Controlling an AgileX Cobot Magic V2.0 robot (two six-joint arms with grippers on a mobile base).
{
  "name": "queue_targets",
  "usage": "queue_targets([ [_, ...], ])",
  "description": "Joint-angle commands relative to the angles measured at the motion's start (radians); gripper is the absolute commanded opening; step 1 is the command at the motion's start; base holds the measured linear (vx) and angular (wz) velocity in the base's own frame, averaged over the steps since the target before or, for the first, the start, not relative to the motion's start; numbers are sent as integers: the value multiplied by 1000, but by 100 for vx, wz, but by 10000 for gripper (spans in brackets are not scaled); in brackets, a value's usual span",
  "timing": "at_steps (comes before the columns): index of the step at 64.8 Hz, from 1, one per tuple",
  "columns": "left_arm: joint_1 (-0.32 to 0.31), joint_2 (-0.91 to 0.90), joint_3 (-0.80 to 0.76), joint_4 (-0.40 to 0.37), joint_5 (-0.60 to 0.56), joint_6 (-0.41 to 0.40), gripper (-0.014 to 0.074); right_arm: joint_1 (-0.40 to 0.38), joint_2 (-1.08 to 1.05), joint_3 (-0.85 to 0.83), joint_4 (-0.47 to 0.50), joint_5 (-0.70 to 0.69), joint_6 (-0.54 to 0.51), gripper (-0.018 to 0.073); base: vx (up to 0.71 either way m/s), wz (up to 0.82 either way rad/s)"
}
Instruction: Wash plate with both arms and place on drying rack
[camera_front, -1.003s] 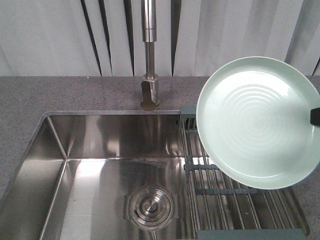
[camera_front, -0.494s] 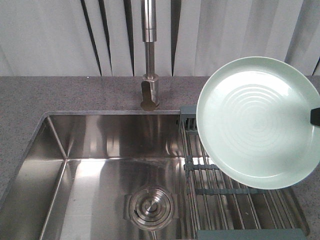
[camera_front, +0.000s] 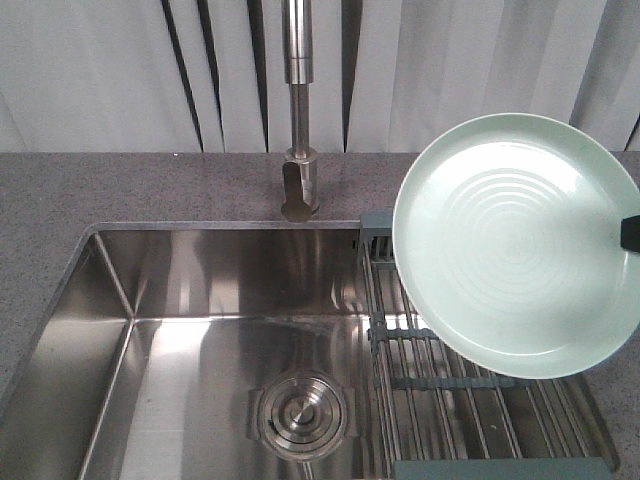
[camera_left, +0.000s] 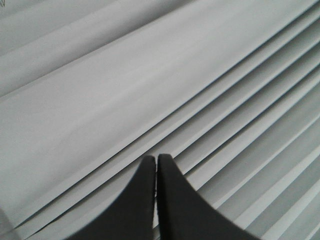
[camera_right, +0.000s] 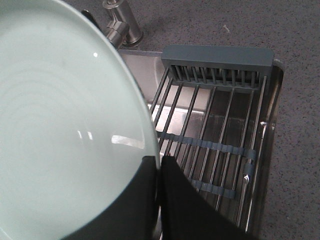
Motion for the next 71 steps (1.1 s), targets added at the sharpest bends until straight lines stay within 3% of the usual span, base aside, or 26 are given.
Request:
queue_targets([
  [1, -5, -13, 13, -6, -70, -174, -6, -7, -10, -24, 57, -35, -5, -6, 0, 0],
  [8, -5, -13, 13, 55, -64, -406, -6, -7, -10, -24, 57, -35, -5, -6, 0, 0],
  [17, -5, -13, -32, 207, -58, -606, -6, -7, -10, -24, 57, -35, -5, -6, 0, 0],
  [25, -5, 20, -138, 316, -25, -626, -6, -7, -10, -24, 57, -36, -5, -6, 0, 0],
  [46, -5, 401, -470, 787, -21, -660, -6, -7, -10, -24, 57, -36, -5, -6, 0, 0],
  [56, -5, 612, -574, 1001, -137, -772, -6, -7, -10, -24, 57, -36, -5, -6, 0, 0],
  [65, -5, 803, -659, 1216, -246, -923, -3, -7, -10, -24, 52, -36, -5, -6, 0, 0],
  [71, -5, 914, -724, 1339, -282, -969, 2, -7, -10, -24, 40, -40, -5, -6, 0, 0],
])
